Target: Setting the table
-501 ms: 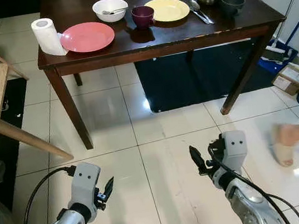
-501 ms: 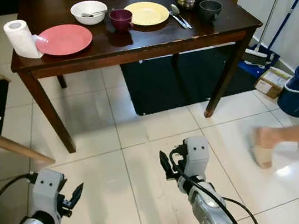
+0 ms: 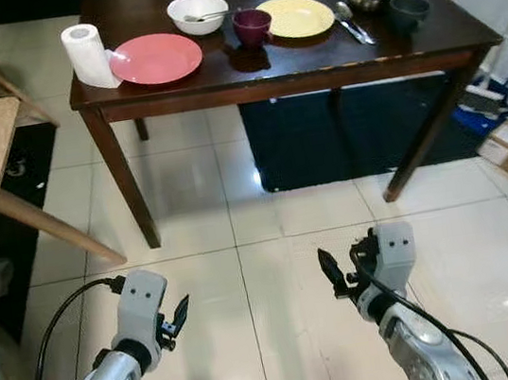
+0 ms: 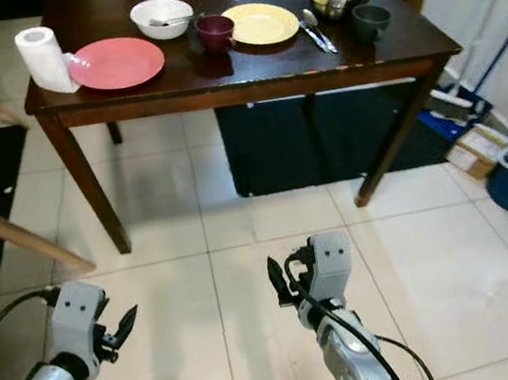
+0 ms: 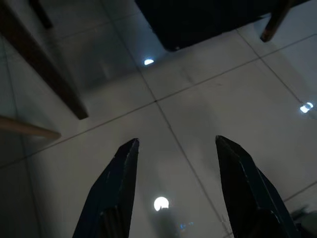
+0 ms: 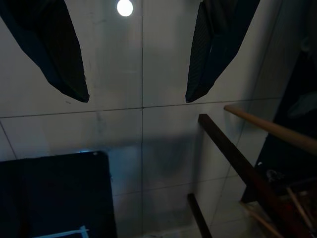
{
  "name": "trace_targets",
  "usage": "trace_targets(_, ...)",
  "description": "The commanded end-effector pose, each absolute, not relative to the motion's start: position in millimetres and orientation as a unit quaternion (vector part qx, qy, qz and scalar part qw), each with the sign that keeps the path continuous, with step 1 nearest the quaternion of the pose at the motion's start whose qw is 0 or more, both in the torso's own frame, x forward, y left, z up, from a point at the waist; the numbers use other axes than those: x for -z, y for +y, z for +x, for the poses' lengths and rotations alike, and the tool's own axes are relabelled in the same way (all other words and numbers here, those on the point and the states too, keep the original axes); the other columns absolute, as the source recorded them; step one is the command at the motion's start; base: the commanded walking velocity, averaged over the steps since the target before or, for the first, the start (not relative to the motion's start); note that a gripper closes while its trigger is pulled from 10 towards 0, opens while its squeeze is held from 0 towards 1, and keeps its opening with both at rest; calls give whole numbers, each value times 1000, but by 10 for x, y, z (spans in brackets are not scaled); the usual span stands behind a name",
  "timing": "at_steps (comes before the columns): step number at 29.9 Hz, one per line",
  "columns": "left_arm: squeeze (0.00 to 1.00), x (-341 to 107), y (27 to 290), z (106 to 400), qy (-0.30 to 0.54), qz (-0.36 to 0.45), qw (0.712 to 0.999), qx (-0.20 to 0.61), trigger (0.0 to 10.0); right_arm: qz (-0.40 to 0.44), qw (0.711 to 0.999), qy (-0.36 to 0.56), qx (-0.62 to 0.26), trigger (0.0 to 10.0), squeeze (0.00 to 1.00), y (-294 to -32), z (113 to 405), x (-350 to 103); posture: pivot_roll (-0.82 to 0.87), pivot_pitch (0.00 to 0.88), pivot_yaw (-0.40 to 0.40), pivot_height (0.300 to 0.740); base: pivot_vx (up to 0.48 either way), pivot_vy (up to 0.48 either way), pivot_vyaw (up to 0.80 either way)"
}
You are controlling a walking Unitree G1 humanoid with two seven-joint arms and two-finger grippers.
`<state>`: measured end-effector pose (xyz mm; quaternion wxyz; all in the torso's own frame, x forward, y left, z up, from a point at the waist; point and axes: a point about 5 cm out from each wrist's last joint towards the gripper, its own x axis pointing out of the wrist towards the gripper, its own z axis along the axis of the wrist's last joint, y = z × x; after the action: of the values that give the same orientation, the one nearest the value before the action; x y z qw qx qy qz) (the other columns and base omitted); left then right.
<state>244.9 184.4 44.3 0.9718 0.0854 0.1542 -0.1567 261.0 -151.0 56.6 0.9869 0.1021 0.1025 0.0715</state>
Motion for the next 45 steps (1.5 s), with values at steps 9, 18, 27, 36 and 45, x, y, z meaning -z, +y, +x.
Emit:
trace_targets(9, 0, -391, 1846, 2418, 170, 89, 969, 159, 10000, 108, 985, 113, -66, 10000, 0, -1515, 2571, -523, -158, 91, 11, 740, 0, -378, 0)
trace_targets(18, 0, -384, 1850, 2417, 172, 88, 968, 159, 10000, 108, 985, 115, -66, 10000, 0, -1514, 2565, -518, -159, 93, 13, 740, 0, -378, 0)
trace_targets(27, 0, -369, 1858, 2418, 179, 85, 968, 155, 10000, 109, 985, 116, -67, 10000, 0, -1513, 2558, -517, -159, 96, 12, 740, 0, -377, 0)
trace_targets(36, 0, -348, 1928, 2484, 199, 79, 969, 124, 10000, 110, 985, 116, -67, 10000, 0, -1506, 2552, -519, -161, 99, 14, 740, 0, -125, 0)
trace_targets(45, 0, -355, 1932, 2505, 201, 62, 970, 121, 10000, 110, 985, 116, -66, 10000, 0, -1498, 2544, -518, -165, 101, 19, 740, 0, 0, 0)
